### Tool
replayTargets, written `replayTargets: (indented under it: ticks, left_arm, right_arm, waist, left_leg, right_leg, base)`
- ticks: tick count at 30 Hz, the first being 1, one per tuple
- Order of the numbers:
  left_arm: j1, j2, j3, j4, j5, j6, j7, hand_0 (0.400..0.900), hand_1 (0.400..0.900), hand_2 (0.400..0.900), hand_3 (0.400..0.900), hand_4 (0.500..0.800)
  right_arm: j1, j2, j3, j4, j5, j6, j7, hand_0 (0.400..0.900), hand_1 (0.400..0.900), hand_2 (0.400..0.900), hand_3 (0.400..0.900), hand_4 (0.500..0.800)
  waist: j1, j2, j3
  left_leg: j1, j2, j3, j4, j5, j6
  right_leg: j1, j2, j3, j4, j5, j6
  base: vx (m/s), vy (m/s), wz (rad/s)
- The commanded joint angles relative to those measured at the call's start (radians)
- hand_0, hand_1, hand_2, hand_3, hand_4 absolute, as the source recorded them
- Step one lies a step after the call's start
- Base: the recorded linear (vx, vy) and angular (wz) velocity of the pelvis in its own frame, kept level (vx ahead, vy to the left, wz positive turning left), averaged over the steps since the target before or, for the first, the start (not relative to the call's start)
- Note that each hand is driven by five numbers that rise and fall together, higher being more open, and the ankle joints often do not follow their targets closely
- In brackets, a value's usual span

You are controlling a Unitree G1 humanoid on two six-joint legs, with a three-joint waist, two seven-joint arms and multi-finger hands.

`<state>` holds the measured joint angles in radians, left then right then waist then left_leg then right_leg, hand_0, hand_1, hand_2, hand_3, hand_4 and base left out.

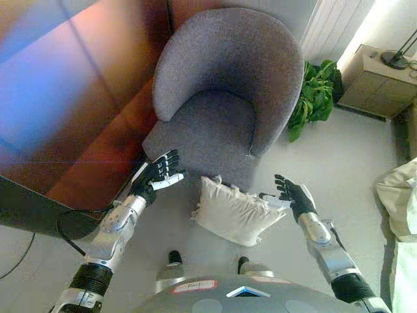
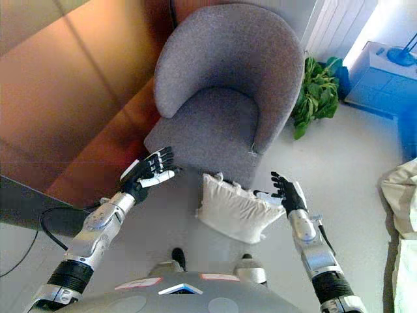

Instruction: Pick up the pillow and put it on the sofa.

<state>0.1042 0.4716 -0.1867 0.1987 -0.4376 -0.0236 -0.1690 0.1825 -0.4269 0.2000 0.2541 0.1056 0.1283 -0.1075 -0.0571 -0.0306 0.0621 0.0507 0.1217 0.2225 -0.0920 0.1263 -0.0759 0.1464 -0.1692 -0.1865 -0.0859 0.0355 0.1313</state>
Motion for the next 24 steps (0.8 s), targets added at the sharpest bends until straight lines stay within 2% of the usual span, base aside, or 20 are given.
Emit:
replayTargets:
  ticks: [1,3,5,9,15,19,24]
  left_arm:
    - [-0.087,0.017,0.083,-0.050,-0.033,-0.076,-0.035,0.900,0.900,0.900,0.900,0.800]
    - [-0.075,0.015,0.085,-0.052,-0.022,-0.070,-0.034,0.900,0.900,0.900,0.900,0.800]
    - [-0.067,0.021,0.086,-0.053,-0.029,-0.085,-0.051,0.900,0.900,0.900,0.900,0.800]
    - [-0.051,0.041,0.083,-0.068,-0.013,-0.096,-0.071,0.900,0.900,0.900,0.900,0.800]
    - [-0.047,0.070,0.069,-0.077,0.029,-0.080,-0.094,0.900,0.900,0.900,0.900,0.800]
    - [-0.031,0.090,0.064,-0.083,0.051,-0.023,-0.105,0.900,0.900,0.900,0.900,0.800]
    - [-0.012,0.146,0.039,-0.090,0.141,0.009,-0.129,0.900,0.900,0.900,0.900,0.800]
  right_arm:
    - [-0.093,-0.025,-0.051,-0.085,-0.035,-0.062,-0.033,0.900,0.900,0.900,0.900,0.800]
    - [-0.089,-0.027,-0.052,-0.085,-0.084,-0.067,-0.044,0.900,0.900,0.900,0.900,0.800]
    - [-0.084,-0.036,-0.051,-0.094,-0.128,-0.061,-0.058,0.900,0.900,0.900,0.900,0.800]
    - [-0.082,-0.075,-0.044,-0.101,-0.315,-0.047,-0.068,0.900,0.900,0.900,0.900,0.800]
    - [-0.086,-0.116,-0.030,-0.085,-0.408,-0.028,-0.095,0.900,0.900,0.900,0.900,0.800]
    - [-0.081,-0.137,-0.029,-0.079,-0.468,-0.002,-0.100,0.900,0.900,0.900,0.900,0.800]
    - [-0.077,-0.168,-0.025,-0.084,-0.471,0.004,-0.107,0.900,0.900,0.900,0.900,0.800]
  waist:
    - [-0.002,0.003,-0.011]
    - [-0.001,0.003,-0.010]
    - [0.000,0.003,-0.011]
    - [0.004,0.003,-0.009]
    - [0.007,0.003,0.004]
    - [0.010,0.003,0.018]
    - [0.017,0.006,0.044]
  left_leg:
    - [0.083,0.039,0.061,0.047,-0.119,-0.010]
    - [0.085,0.038,0.062,0.044,-0.119,-0.009]
    - [0.086,0.037,0.062,0.042,-0.119,-0.008]
    - [0.082,0.038,0.063,0.043,-0.120,-0.010]
    - [0.072,0.042,0.057,0.050,-0.120,-0.012]
    - [0.063,0.045,0.052,0.056,-0.120,-0.012]
    - [0.028,0.055,0.037,0.073,-0.114,-0.015]
  right_leg:
    - [-0.033,-0.016,-0.027,0.010,0.014,0.023]
    - [-0.031,-0.016,-0.026,0.009,0.014,0.023]
    - [-0.030,-0.016,-0.025,0.008,0.015,0.025]
    - [-0.032,-0.018,-0.028,0.008,0.015,0.028]
    - [-0.041,-0.020,-0.030,0.014,0.015,0.031]
    - [-0.051,-0.021,-0.027,0.024,0.012,0.033]
    - [-0.080,-0.021,-0.028,0.044,0.005,0.033]
  base:
    - [0.00,0.000,0.00]
    - [0.00,0.000,0.00]
    - [0.03,-0.006,0.00]
    - [0.02,-0.005,0.00]
    - [0.01,-0.011,0.02]
    - [0.04,-0.028,0.04]
    - [0.02,-0.045,0.09]
